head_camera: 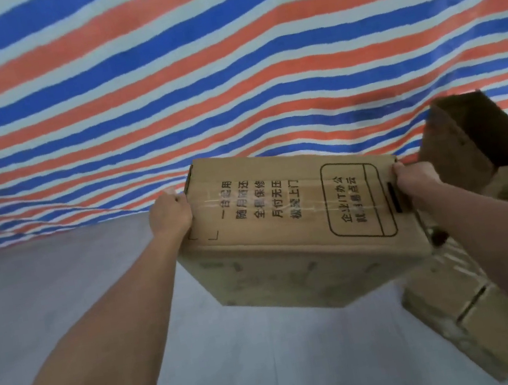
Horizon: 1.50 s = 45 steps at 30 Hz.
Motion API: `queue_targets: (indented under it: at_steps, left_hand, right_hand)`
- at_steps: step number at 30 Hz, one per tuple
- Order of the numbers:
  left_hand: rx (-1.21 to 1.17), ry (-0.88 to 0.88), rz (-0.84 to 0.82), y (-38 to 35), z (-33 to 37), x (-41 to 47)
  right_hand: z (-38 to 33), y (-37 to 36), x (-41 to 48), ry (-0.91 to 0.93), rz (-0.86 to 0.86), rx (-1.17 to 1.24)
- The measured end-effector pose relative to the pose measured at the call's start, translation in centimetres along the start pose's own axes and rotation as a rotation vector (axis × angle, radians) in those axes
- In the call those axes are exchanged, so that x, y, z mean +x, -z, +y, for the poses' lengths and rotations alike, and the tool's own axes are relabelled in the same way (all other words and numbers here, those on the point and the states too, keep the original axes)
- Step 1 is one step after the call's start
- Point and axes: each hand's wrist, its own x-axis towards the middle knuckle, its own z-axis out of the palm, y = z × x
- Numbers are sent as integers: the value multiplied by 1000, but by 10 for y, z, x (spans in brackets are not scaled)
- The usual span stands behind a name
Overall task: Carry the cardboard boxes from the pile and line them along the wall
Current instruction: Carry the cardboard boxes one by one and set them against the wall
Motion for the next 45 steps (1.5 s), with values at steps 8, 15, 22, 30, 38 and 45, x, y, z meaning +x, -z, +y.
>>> queue_targets:
  at_steps: [8, 15, 22, 30, 38, 45]
  left_hand:
    - [85, 349, 177, 66, -150, 78]
    - [78, 589, 308, 104, -252, 151]
    - [62, 854, 453, 154, -364, 178]
    - [95, 982, 512, 197, -520, 217]
    - [76, 1071, 514, 288, -680, 301]
    - [52, 1095, 542, 325, -803, 385]
  right_hand:
    - [-133, -212, -7, 209, -263, -175]
    - [-232, -404, -1, 324, -498, -224]
    - [-330, -589, -58, 457, -680, -312]
    - [-358, -789, -145, 567, -881, -475]
    - [-417, -970, -265, 404, -919, -319]
    - [-465, -1128, -325, 388, -980, -338]
